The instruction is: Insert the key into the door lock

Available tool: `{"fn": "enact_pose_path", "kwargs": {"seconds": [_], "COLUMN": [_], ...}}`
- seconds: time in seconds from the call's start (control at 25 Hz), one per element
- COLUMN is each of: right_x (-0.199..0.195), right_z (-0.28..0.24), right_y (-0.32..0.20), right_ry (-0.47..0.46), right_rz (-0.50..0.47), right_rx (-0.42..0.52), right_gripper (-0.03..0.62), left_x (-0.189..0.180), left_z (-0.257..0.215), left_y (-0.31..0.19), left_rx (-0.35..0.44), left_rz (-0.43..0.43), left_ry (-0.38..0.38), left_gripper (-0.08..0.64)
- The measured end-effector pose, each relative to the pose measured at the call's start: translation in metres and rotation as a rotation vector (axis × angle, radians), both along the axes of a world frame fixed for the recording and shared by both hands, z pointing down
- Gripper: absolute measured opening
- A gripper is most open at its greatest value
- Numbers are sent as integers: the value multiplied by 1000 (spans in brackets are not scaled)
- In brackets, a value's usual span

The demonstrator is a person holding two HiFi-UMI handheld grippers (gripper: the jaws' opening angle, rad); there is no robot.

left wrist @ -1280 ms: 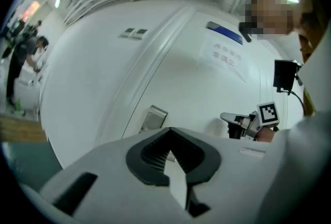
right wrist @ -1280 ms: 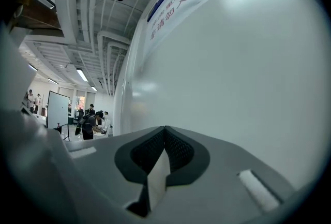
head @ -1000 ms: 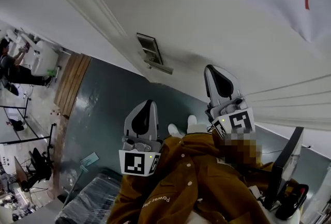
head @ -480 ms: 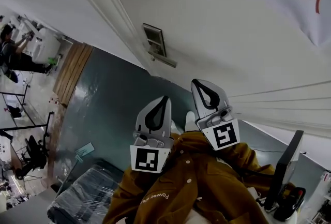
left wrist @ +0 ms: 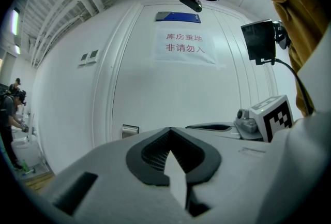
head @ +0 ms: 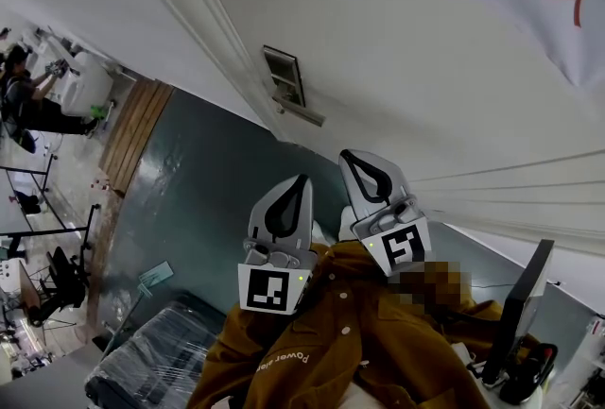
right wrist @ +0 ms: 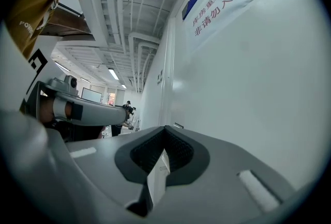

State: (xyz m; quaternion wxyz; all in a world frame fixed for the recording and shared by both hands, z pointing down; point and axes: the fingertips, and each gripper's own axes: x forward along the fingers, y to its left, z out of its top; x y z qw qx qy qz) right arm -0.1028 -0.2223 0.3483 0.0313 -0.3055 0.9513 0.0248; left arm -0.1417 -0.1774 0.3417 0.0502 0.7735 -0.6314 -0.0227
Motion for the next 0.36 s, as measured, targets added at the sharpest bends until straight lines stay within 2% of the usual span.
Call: {"fn": "enact_pose_path", "kwargs": {"seconds": [0.36], "right_x": [-5], "right_z": [7], "right_y": [-2], "right_ry": [3], "right_rz": [-17], "right_rx": [0], "right_gripper": [5], "left_x": [2], "left_z": [5], "left_y": [-5], "left_rx": [7], "left_rz": [9], "left_ry": [3], "left_gripper": [2]}}
